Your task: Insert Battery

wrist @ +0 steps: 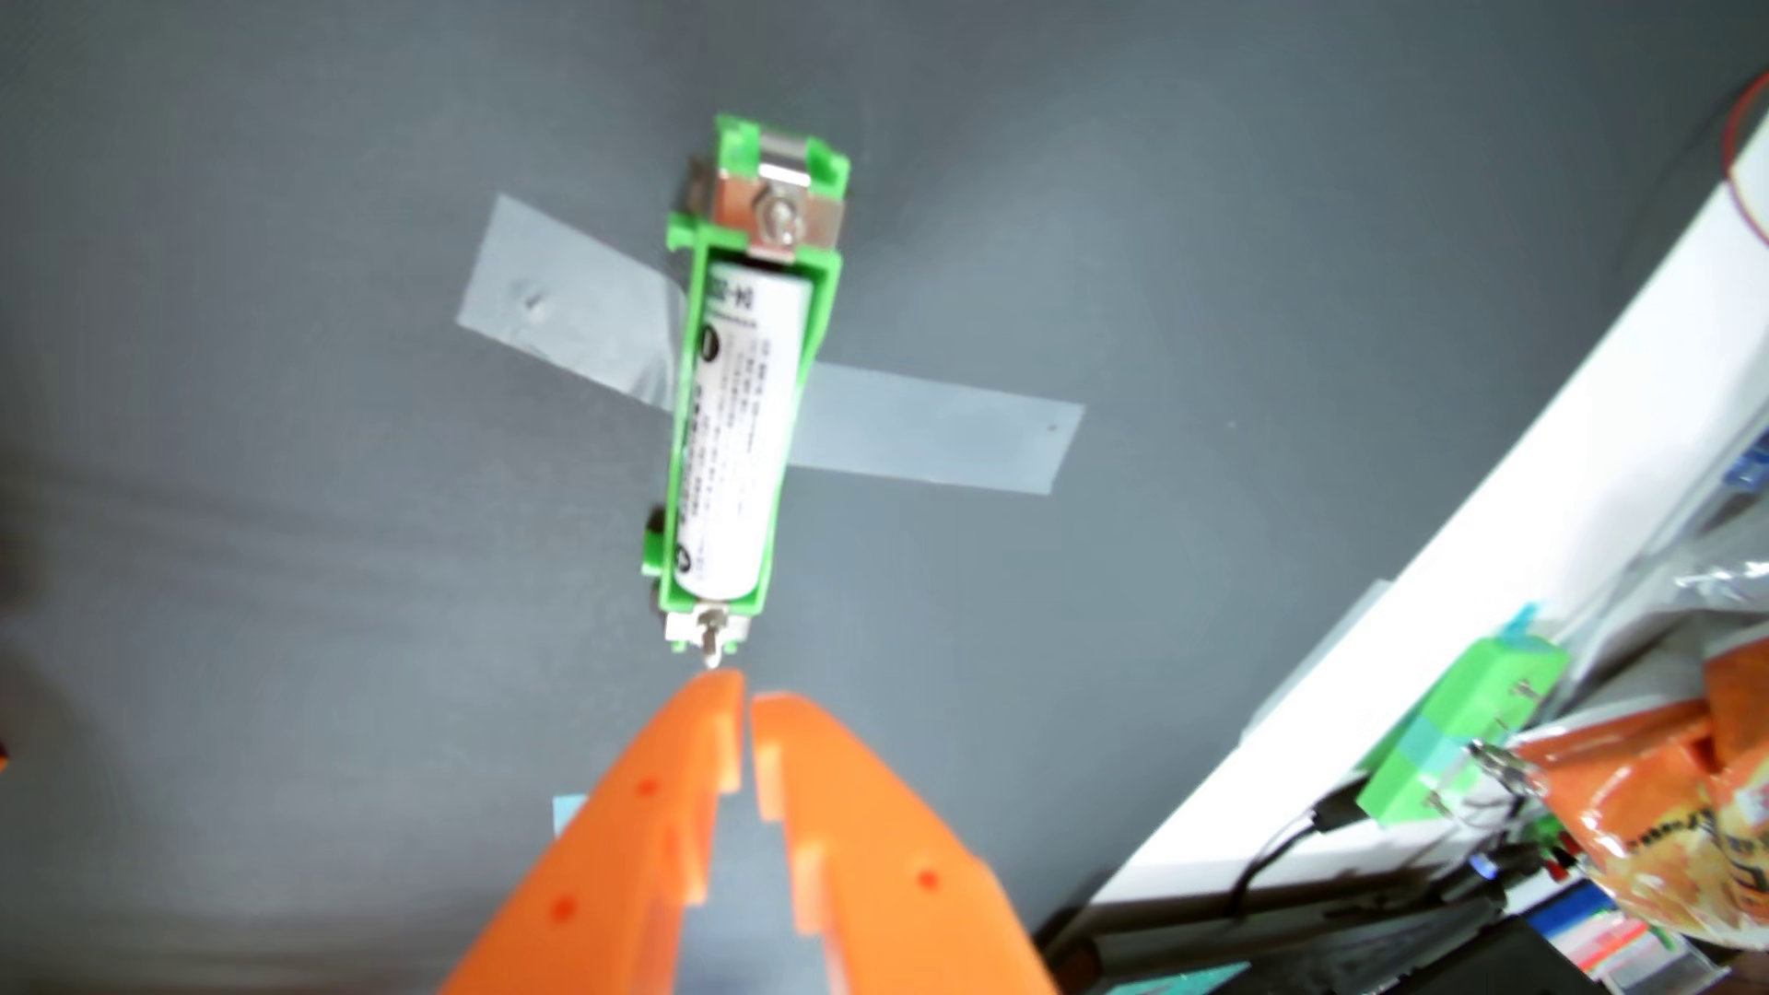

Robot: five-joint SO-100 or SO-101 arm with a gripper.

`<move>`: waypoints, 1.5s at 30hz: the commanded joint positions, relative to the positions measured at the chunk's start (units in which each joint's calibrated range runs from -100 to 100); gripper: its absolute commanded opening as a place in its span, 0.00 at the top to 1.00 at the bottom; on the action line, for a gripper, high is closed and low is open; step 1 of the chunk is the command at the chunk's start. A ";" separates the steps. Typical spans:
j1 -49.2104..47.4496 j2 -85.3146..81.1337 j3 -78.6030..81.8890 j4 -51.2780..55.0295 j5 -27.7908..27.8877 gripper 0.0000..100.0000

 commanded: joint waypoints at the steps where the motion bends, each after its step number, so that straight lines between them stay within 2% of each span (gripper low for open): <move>1: 0.10 -5.91 -1.46 1.56 -0.16 0.98; 7: 2.23 -8.42 3.04 1.22 -1.19 0.98; 14: 15.57 -8.42 2.68 1.98 -0.11 0.98; 37: 16.75 -8.50 13.94 1.05 0.92 0.98; 45: 16.99 -8.50 18.53 -2.85 0.87 0.98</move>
